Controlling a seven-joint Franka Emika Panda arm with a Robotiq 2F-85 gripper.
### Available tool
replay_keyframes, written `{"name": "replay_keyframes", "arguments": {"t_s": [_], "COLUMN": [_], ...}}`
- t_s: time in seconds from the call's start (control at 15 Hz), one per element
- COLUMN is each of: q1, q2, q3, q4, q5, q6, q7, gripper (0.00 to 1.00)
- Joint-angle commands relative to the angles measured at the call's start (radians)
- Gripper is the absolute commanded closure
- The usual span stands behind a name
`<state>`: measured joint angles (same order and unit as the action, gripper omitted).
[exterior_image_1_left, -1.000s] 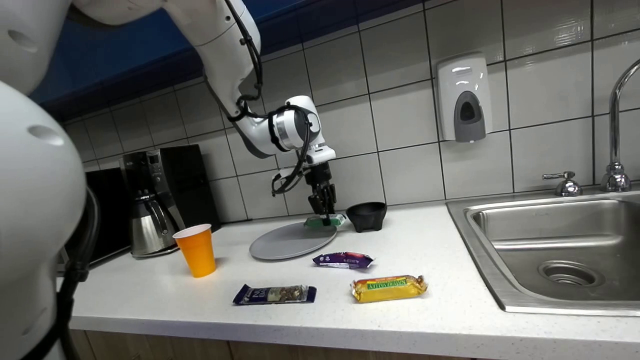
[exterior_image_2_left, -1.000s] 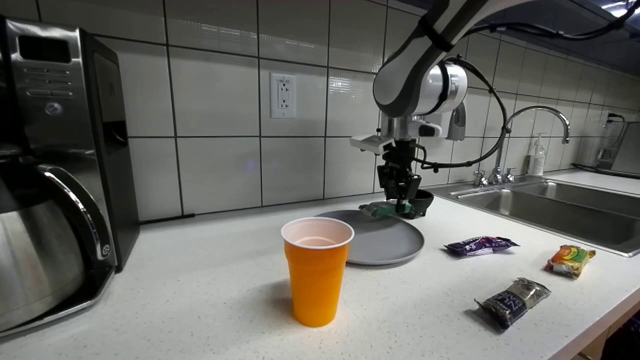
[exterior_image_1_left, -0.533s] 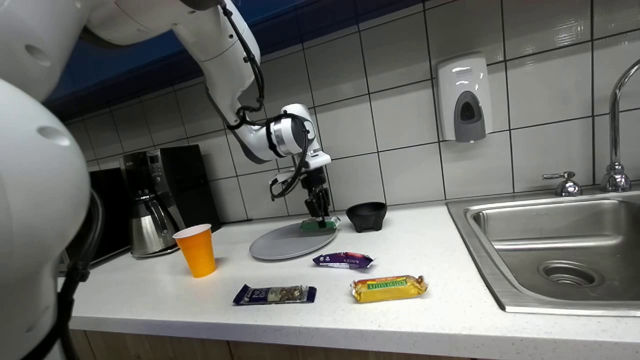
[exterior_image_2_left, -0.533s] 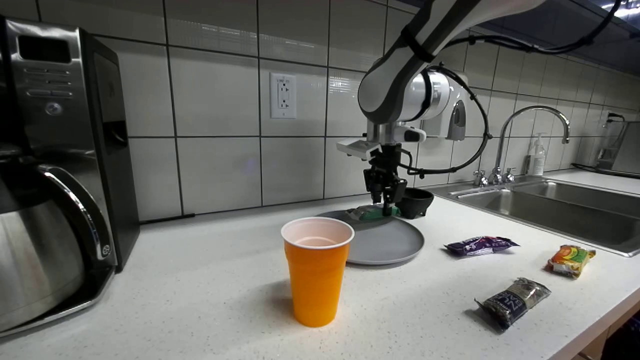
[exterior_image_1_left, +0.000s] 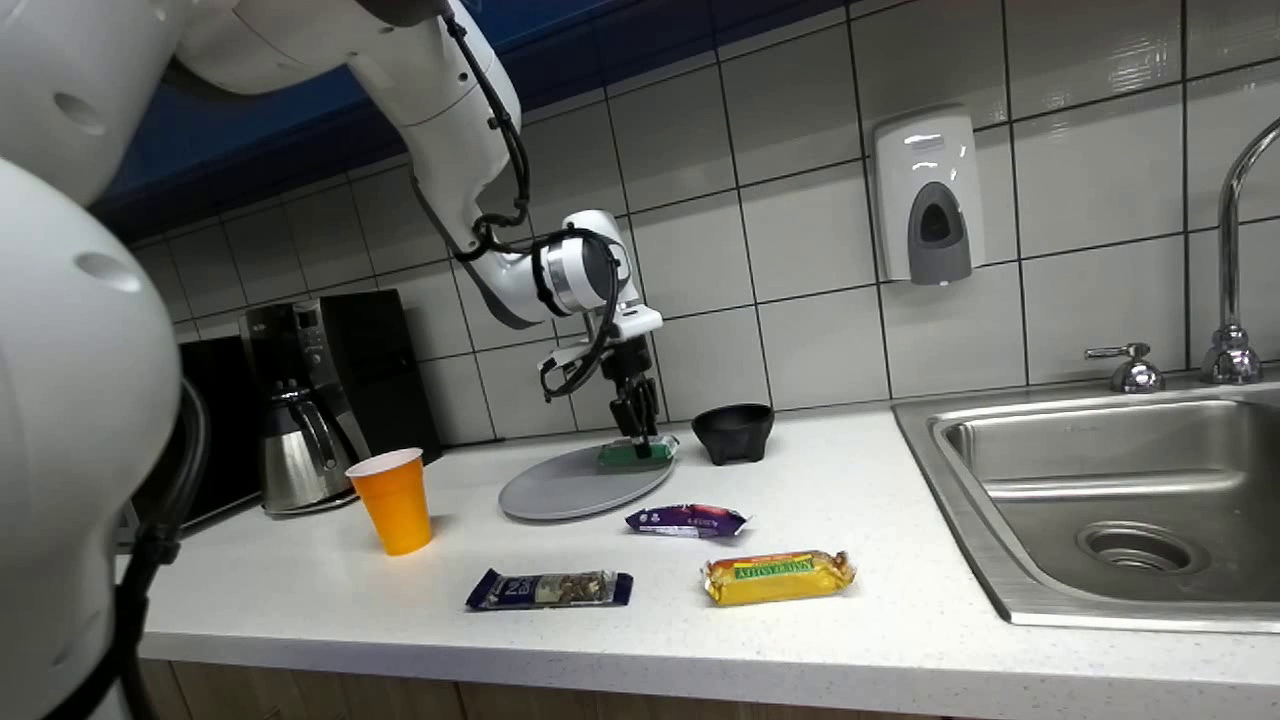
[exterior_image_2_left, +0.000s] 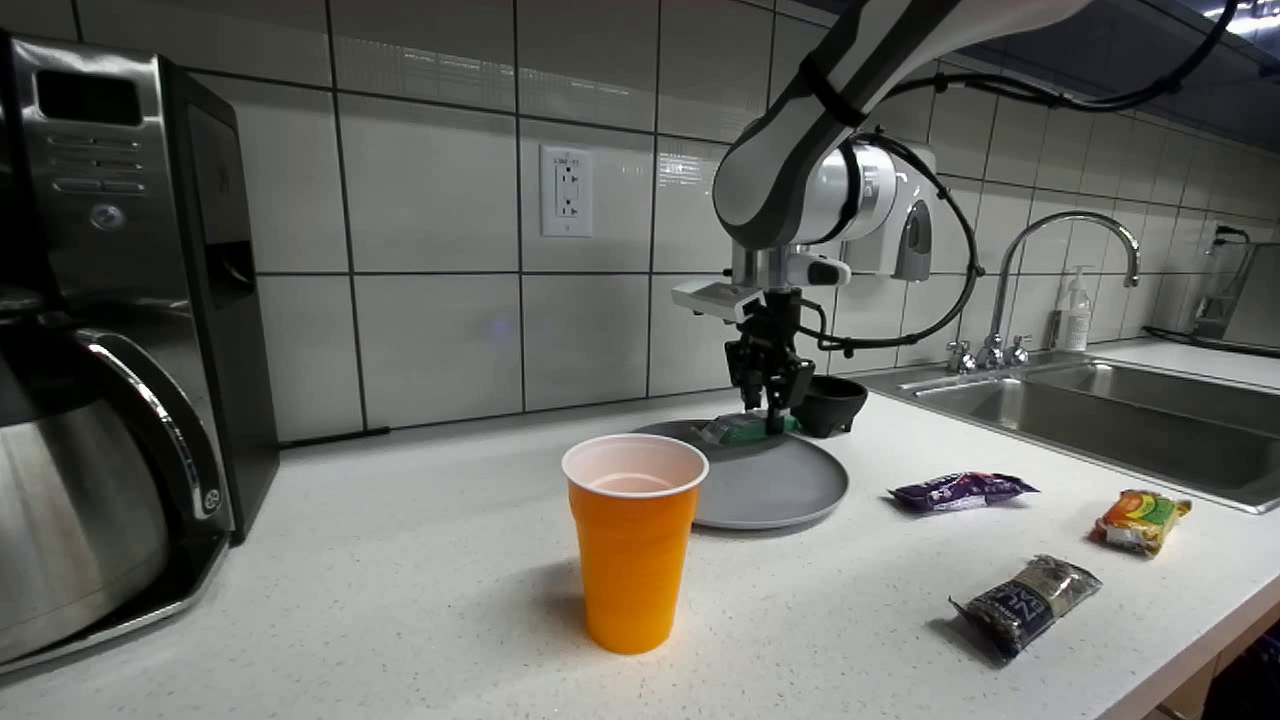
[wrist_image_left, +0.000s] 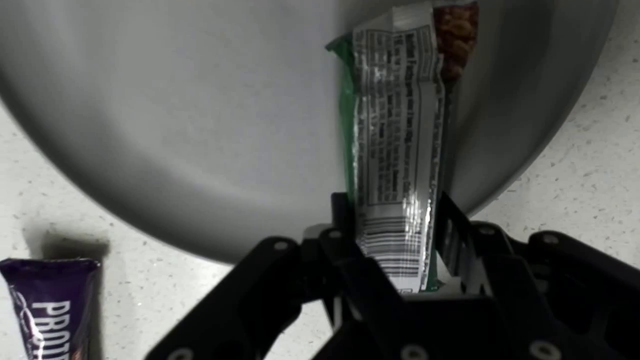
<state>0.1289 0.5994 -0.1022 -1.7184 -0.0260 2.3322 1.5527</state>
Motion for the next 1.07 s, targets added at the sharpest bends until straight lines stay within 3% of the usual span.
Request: {"name": "replay_keyframes", "arguments": {"t_s": [0.0,0.2,0.27,1.0], "q1": [-0.011,-0.014,-0.015,-0.021], "q2": [-0.015,-0.043,-0.058,-0.263], "q3": [0.013,0.015,0.014,0.005], "q4": [0.012,-0.023,-0.039,-0.241], "q5": [0.014,0.015,0.016,0.007], "q6": [-0.054,-0.051,-0.050,-0.040], "q7": [-0.049,-0.080,-0.088,-0.089], "gripper": [0.27,0.04,0.01,0.00]}}
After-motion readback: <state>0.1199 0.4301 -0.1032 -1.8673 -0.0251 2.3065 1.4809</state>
